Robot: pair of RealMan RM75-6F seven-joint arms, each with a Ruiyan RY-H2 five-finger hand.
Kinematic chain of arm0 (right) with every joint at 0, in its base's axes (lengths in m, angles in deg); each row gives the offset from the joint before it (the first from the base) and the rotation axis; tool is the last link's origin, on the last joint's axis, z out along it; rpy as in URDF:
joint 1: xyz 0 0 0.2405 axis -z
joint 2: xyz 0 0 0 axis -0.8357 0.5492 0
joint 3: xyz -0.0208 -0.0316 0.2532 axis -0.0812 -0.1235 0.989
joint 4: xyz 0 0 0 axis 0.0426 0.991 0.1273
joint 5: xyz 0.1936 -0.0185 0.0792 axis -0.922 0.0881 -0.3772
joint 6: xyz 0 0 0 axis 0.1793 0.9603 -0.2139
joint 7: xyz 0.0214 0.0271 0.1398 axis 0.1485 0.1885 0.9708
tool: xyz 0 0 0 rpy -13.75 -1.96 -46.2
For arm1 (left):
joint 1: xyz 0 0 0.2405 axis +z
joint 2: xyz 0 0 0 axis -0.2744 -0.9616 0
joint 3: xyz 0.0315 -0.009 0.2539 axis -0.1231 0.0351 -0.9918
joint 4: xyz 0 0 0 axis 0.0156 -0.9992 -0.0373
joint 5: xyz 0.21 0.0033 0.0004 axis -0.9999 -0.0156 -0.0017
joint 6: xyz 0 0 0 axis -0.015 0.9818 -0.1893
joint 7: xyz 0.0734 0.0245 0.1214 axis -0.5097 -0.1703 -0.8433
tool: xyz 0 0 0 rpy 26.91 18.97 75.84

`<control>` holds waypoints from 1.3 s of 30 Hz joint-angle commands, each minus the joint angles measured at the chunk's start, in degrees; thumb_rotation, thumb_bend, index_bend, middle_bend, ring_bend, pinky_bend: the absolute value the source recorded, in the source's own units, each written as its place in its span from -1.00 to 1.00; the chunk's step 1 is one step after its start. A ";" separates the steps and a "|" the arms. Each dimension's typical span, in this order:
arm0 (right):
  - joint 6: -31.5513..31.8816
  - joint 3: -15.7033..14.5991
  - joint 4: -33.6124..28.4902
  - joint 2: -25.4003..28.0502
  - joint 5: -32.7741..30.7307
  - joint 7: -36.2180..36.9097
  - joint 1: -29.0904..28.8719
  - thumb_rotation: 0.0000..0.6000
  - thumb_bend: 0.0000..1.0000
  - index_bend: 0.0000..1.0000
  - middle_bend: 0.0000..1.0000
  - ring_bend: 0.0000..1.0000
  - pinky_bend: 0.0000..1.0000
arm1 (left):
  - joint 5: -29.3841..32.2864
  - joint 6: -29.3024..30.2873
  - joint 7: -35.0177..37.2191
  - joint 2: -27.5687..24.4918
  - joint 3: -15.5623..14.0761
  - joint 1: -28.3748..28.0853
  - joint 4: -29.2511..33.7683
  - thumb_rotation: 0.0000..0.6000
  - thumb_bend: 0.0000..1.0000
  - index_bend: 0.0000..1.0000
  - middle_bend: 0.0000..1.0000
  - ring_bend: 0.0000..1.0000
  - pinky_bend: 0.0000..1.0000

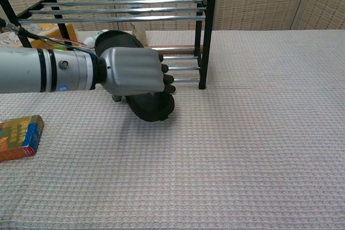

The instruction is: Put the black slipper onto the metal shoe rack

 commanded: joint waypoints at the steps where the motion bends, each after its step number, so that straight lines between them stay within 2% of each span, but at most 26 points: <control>1: -0.09 0.01 0.07 -0.02 0.02 0.03 -0.01 1.00 -0.92 -1.00 -0.99 -0.98 -0.58 | -1.42 -1.09 1.64 -0.16 0.68 -0.21 -1.24 1.00 -0.54 -0.08 -0.14 -0.39 -0.25; 18: -0.21 0.20 0.26 -0.34 0.00 0.05 0.10 1.00 -0.92 -1.00 -0.99 -0.98 -0.58 | -5.55 -5.37 6.39 -1.19 3.61 -0.89 -6.84 1.00 -0.54 -0.25 -0.27 -0.48 -0.25; 21: -0.07 0.20 0.24 -0.24 0.04 0.10 0.23 1.00 -0.92 -1.00 -0.99 -0.98 -0.58 | -5.90 -5.46 6.55 -1.38 3.89 -0.57 -6.97 1.00 -0.54 -0.32 -0.37 -0.56 -0.25; 32: 0.06 0.01 -0.36 0.28 0.31 -0.09 0.57 1.00 -0.92 -1.00 -0.99 -0.98 -0.58 | -5.56 -5.53 3.90 -0.79 5.24 0.91 -9.51 1.00 -0.54 -0.52 -0.51 -0.64 -0.25; 39: -0.06 0.05 -0.33 0.11 0.37 -0.13 0.53 1.00 -0.92 -1.00 -0.99 -0.98 -0.58 | -4.36 -5.59 1.72 -0.91 5.78 2.18 -8.53 1.00 -0.54 -0.70 -0.72 -0.81 -0.33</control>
